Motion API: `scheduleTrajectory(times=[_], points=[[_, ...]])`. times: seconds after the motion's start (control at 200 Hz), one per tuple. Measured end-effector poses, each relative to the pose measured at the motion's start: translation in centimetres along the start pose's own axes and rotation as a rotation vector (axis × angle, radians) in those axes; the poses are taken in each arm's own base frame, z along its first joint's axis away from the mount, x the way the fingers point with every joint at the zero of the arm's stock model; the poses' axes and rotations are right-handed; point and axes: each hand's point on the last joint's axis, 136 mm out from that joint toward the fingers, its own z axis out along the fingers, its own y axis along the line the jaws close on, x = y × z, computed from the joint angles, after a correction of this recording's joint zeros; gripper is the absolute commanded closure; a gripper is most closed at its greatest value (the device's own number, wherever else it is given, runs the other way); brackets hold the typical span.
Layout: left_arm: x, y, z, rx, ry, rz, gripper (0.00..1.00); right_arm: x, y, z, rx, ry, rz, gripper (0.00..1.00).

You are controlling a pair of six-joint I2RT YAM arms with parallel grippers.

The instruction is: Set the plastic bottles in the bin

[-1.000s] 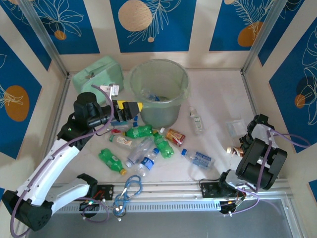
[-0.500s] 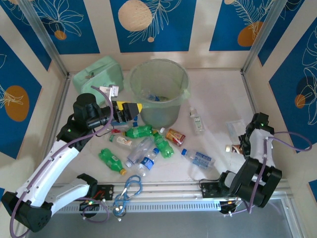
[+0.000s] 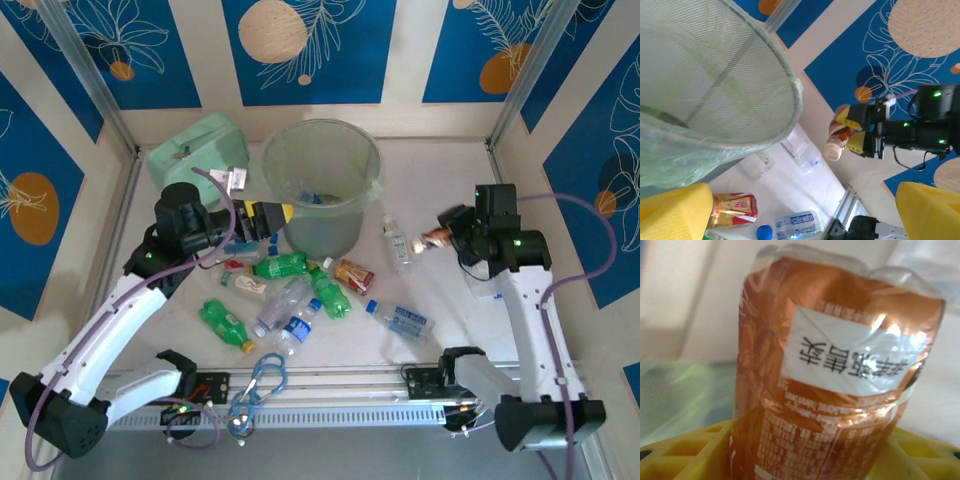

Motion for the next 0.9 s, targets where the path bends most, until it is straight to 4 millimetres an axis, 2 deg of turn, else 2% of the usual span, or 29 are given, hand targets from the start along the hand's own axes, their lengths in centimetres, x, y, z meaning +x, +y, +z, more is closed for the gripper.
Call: scheduleTrajectory(times=[0.09, 0.185, 0.25, 0.355, 0.49, 0.655, 0.755, 0.9], points=[[0.1, -0.4, 1.1, 0.04, 0.021, -0.017, 0.06, 1.5, 5.9, -2.8, -0.169, 0.029, -0.121, 0.39], [0.6, -2.1, 2.7, 0.104, 0.065, -0.014, 0.06, 3.5, 11.4, -5.5, -0.329, 0.067, -0.232, 0.39], [0.4, -3.2, 3.7, 0.147, 0.08, -0.007, 0.04, 5.0, 14.3, -6.6, -0.405, 0.098, -0.29, 0.39], [-0.4, -4.5, 4.7, 0.204, 0.076, -0.008, 0.04, 7.6, 17.6, -7.4, -0.486, 0.149, -0.365, 0.39], [-1.5, -5.6, 5.3, 0.271, 0.056, -0.013, 0.04, 10.2, 20.1, -7.1, -0.528, 0.205, -0.417, 0.39], [-1.8, -6.5, 5.6, 0.333, 0.059, -0.028, 0.09, 11.8, 21.8, -6.8, -0.555, 0.24, -0.442, 0.39], [-1.7, -6.7, 5.7, 0.35, 0.068, -0.038, 0.17, 12.3, 22.4, -6.6, -0.571, 0.254, -0.443, 0.39], [-1.7, -6.9, 5.9, 0.361, 0.081, -0.039, 0.35, 12.7, 23.1, -6.5, -0.596, 0.273, -0.43, 0.39]])
